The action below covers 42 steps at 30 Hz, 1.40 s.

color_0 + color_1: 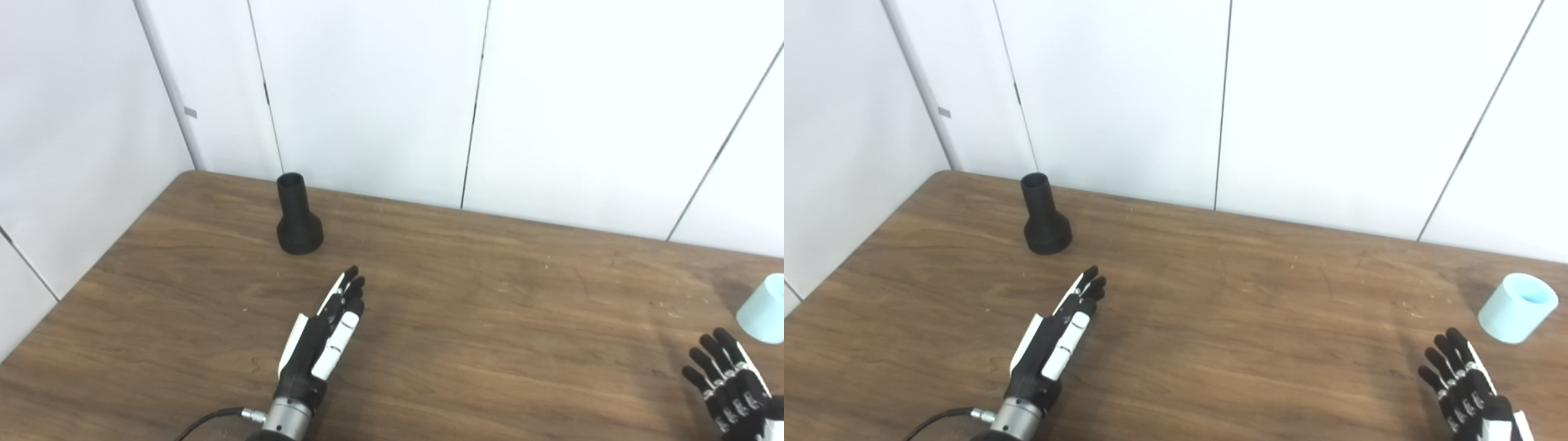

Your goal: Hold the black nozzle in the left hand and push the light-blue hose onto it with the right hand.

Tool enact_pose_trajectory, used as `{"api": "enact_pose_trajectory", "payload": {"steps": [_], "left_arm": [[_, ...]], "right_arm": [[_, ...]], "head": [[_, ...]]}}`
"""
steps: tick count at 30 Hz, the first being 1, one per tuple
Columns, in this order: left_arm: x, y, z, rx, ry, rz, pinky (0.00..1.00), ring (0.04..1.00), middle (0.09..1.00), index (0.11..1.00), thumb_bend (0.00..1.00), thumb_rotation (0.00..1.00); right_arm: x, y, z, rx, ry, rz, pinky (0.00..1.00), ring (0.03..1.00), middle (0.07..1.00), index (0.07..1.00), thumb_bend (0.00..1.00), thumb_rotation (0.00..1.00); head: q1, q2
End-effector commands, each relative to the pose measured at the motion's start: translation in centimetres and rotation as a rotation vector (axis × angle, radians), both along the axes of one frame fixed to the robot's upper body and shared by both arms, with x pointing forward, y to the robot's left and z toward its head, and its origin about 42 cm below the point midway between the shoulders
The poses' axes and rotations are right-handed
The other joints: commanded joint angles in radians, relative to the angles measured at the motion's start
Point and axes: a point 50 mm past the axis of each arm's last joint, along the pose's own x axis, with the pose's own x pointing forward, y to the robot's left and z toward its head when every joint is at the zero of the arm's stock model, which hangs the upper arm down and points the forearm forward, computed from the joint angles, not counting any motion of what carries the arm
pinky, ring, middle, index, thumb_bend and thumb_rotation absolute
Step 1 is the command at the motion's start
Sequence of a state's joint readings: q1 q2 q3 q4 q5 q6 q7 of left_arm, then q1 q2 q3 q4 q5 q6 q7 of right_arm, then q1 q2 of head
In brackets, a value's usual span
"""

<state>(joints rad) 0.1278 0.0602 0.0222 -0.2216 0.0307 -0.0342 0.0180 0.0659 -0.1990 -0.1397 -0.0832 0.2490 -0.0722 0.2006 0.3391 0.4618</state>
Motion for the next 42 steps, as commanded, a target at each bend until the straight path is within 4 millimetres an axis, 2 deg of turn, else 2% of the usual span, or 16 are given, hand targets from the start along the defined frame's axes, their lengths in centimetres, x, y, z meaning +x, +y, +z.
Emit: {"api": "enact_pose_trajectory", "payload": {"steps": [1, 8, 16, 22, 25, 27, 31, 32, 34, 36, 37, 39, 42], "left_arm": [[-1.5, -0.6, -1.3, -0.03, 0.018, 0.016, 0.99, 0.96, 0.952, 0.931, 0.42, 0.87], [-1.4, -0.5, -2.0, -0.036, 0.031, 0.012, 1.0, 0.959, 0.95, 0.93, 0.4, 0.87], [-1.2, -0.5, -2.3, -0.033, 0.033, 0.016, 0.99, 0.959, 0.95, 0.93, 0.41, 0.87], [-1.2, -0.7, -2.0, -0.03, 0.025, 0.017, 0.99, 0.959, 0.95, 0.932, 0.42, 0.87], [-1.2, -0.8, -1.6, -0.031, 0.017, 0.018, 0.99, 0.959, 0.95, 0.932, 0.39, 0.85], [-1.1, -0.8, -0.9, -0.027, 0.006, 0.021, 0.99, 0.959, 0.95, 0.932, 0.39, 0.84], [-1.0, -0.9, 0.5, -0.011, -0.013, 0.029, 0.98, 0.956, 0.944, 0.935, 0.42, 0.75], [-1.0, -0.9, 0.8, -0.005, -0.016, 0.032, 0.98, 0.955, 0.941, 0.933, 0.44, 0.69], [-0.8, -0.6, 1.9, 0.046, -0.028, 0.044, 0.96, 0.944, 0.93, 0.923, 0.54, 0.48], [-0.7, -0.2, 2.8, 0.111, -0.039, 0.059, 0.95, 0.938, 0.925, 0.918, 0.59, 0.4], [-0.5, 0.2, 3.4, 0.157, -0.047, 0.071, 0.95, 0.932, 0.919, 0.91, 0.65, 0.31], [-0.4, 0.7, 4.4, 0.213, -0.057, 0.09, 0.95, 0.927, 0.913, 0.902, 0.7, 0.25], [-0.1, 1.4, 6.1, 0.251, -0.078, 0.122, 0.95, 0.924, 0.909, 0.894, 0.73, 0.2]], "right_arm": [[-0.9, -0.4, -2.2, 0.024, 0.044, -0.015, 0.88, 0.939, 0.947, 0.95, 0.6, 1.0], [-0.6, -0.4, -2.7, 0.034, 0.041, -0.017, 0.88, 0.948, 0.951, 0.939, 0.58, 1.0], [-0.3, -0.3, -3.1, 0.026, 0.041, -0.017, 0.89, 0.952, 0.956, 0.938, 0.58, 1.0], [-0.2, -0.5, -3.0, 0.021, 0.04, -0.015, 0.89, 0.954, 0.959, 0.941, 0.57, 1.0], [-0.2, -0.6, -3.0, 0.018, 0.039, -0.012, 0.89, 0.954, 0.96, 0.943, 0.57, 1.0], [-0.2, -0.7, -3.0, 0.017, 0.039, -0.01, 0.89, 0.954, 0.96, 0.943, 0.57, 1.0], [-0.1, -0.7, -3.2, 0.017, 0.044, -0.009, 0.89, 0.953, 0.96, 0.943, 0.57, 1.0], [-0.1, -0.6, -3.2, 0.017, 0.046, -0.009, 0.89, 0.953, 0.96, 0.943, 0.57, 1.0], [-0.1, -0.4, -3.2, 0.016, 0.048, -0.007, 0.89, 0.955, 0.962, 0.945, 0.57, 1.0], [-0.1, -0.3, -3.3, 0.012, 0.05, -0.004, 0.9, 0.956, 0.963, 0.946, 0.57, 1.0], [0.0, -0.3, -3.3, 0.007, 0.05, -0.002, 0.9, 0.956, 0.963, 0.947, 0.56, 1.0], [0.0, -0.3, -3.3, 0.0, 0.05, 0.001, 0.9, 0.955, 0.962, 0.948, 0.54, 1.0], [-0.1, -0.3, -3.2, -0.004, 0.049, 0.005, 0.9, 0.955, 0.963, 0.951, 0.53, 1.0]], "head": [[-0.005, -0.009], [-0.006, -0.043], [-0.009, -0.062], [-0.002, -0.057], [-0.002, -0.057], [0.002, -0.044], [0.012, -0.056], [0.012, -0.056], [0.016, -0.061], [0.016, -0.061], [0.019, -0.057], [0.022, -0.055], [0.021, -0.055]]}}
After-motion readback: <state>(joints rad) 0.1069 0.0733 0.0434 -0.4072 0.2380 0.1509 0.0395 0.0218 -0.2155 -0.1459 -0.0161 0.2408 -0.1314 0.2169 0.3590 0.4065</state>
